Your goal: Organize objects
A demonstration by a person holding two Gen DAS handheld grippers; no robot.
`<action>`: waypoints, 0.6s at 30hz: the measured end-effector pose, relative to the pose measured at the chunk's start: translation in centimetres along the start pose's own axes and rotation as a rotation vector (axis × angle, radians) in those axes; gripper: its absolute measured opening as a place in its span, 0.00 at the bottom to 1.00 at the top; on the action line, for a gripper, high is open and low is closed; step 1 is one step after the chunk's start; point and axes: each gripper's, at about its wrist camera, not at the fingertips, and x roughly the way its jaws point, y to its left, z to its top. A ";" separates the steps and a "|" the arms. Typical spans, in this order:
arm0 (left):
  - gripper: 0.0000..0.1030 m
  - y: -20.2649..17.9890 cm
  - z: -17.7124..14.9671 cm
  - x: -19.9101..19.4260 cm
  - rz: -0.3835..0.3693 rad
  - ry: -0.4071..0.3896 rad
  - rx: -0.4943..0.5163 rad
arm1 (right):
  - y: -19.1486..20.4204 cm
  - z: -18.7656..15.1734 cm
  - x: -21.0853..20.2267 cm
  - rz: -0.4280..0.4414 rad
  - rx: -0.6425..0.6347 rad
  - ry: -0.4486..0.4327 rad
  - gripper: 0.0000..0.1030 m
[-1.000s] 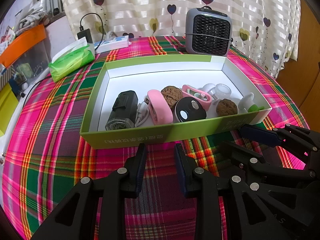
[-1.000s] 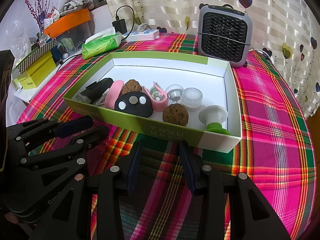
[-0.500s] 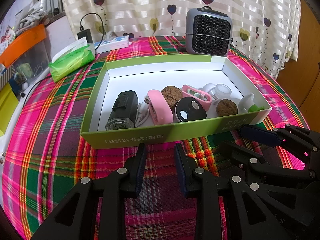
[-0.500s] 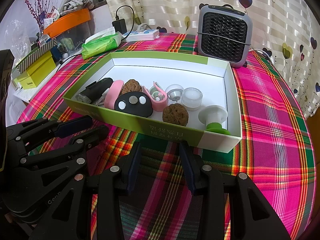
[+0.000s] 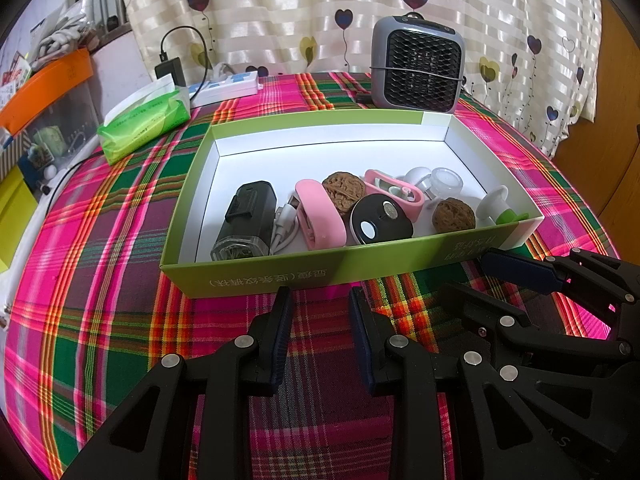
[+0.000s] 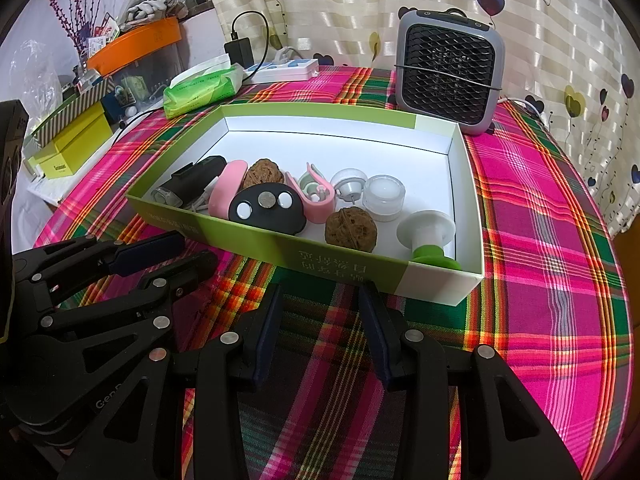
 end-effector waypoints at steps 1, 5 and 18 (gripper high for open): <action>0.26 0.0 0.0 0.0 0.000 0.000 0.000 | 0.0 0.0 0.0 0.000 0.000 0.000 0.40; 0.26 0.0 0.0 0.0 0.000 0.000 0.000 | 0.0 0.0 0.0 0.000 0.000 0.000 0.40; 0.26 0.0 0.0 0.0 0.000 0.000 0.001 | 0.0 0.1 0.0 0.004 0.003 -0.001 0.40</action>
